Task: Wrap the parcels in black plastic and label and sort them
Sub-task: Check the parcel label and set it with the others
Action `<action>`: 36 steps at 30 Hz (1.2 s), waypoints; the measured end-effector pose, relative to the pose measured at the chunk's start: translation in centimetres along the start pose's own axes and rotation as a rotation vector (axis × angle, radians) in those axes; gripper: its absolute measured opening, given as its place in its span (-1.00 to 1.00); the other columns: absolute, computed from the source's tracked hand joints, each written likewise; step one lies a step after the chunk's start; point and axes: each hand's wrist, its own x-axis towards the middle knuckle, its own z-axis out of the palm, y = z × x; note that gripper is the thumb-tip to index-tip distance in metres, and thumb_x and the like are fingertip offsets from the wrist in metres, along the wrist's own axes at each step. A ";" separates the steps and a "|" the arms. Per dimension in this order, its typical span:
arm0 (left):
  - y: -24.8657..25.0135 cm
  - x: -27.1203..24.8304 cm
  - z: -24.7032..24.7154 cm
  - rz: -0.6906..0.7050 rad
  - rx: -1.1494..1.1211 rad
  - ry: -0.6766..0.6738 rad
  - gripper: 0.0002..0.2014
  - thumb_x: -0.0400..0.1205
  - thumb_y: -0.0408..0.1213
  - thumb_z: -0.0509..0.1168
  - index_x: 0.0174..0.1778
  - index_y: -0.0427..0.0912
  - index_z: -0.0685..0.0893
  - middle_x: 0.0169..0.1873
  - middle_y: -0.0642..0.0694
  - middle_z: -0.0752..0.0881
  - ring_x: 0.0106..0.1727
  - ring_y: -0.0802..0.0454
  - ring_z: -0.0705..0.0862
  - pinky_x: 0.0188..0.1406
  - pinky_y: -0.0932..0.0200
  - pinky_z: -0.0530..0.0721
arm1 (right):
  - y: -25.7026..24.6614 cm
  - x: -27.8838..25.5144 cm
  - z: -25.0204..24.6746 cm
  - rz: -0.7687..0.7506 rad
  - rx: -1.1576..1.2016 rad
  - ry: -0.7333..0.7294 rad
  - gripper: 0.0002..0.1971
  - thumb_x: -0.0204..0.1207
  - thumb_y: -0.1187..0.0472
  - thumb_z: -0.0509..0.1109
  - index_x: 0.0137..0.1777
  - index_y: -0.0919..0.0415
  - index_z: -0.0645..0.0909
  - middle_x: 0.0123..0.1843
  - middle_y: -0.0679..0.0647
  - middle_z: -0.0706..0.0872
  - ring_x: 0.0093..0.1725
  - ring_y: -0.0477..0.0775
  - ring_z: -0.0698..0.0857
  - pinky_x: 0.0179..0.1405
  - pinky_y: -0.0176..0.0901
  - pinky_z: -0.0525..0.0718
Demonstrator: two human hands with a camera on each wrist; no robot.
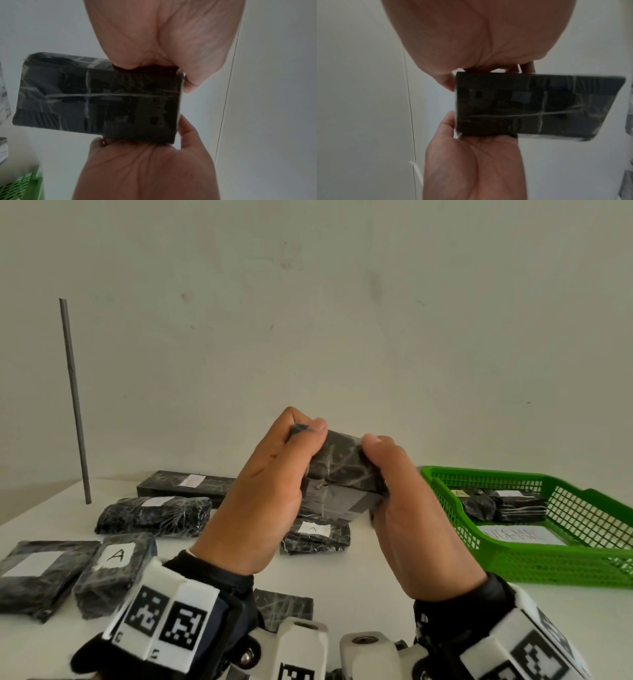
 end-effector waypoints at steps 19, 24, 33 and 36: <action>-0.8 0.3 -0.7 -0.336 0.162 0.038 -0.28 0.38 0.40 0.36 0.16 -0.17 0.76 -0.10 -0.05 0.87 0.01 0.01 0.84 0.33 -0.15 0.77 | 1.3 0.5 -3.1 -0.462 -0.980 0.116 -0.38 0.38 0.48 0.61 0.31 -0.10 0.56 0.19 -0.11 0.59 0.16 0.02 0.55 0.11 -0.04 0.65; -1.4 0.4 -0.7 -0.351 0.111 0.107 -0.81 0.68 -0.23 0.40 0.18 -0.12 0.78 -0.05 -0.10 0.90 -0.07 0.04 0.88 -0.04 0.00 0.86 | 1.7 0.9 -3.8 -0.319 -1.065 0.002 -0.26 0.53 0.21 0.62 0.59 -0.30 0.38 0.30 -0.19 0.34 0.32 -0.16 0.27 0.15 -0.55 0.42; -1.5 0.0 -2.0 -0.320 0.349 -0.062 -0.36 0.30 0.12 0.35 0.38 0.29 0.59 0.04 0.02 0.83 0.13 -0.09 0.78 0.24 -0.18 0.78 | 1.3 0.6 -6.0 -0.011 -1.137 -0.069 0.03 0.50 -0.03 0.60 0.76 -0.41 -0.06 0.76 -0.21 -0.02 0.78 -0.08 -0.08 0.79 0.09 -0.01; -1.7 0.1 -1.9 -0.296 0.291 -0.032 -0.19 0.30 0.19 0.42 0.55 0.23 0.49 0.23 0.13 0.80 0.23 0.10 0.80 0.35 -0.15 0.74 | 1.3 0.7 -7.0 -0.018 -1.115 -0.037 -0.09 0.40 -0.04 0.66 0.66 -0.32 0.21 0.54 -0.29 0.32 0.60 -0.09 0.25 0.61 -0.03 0.21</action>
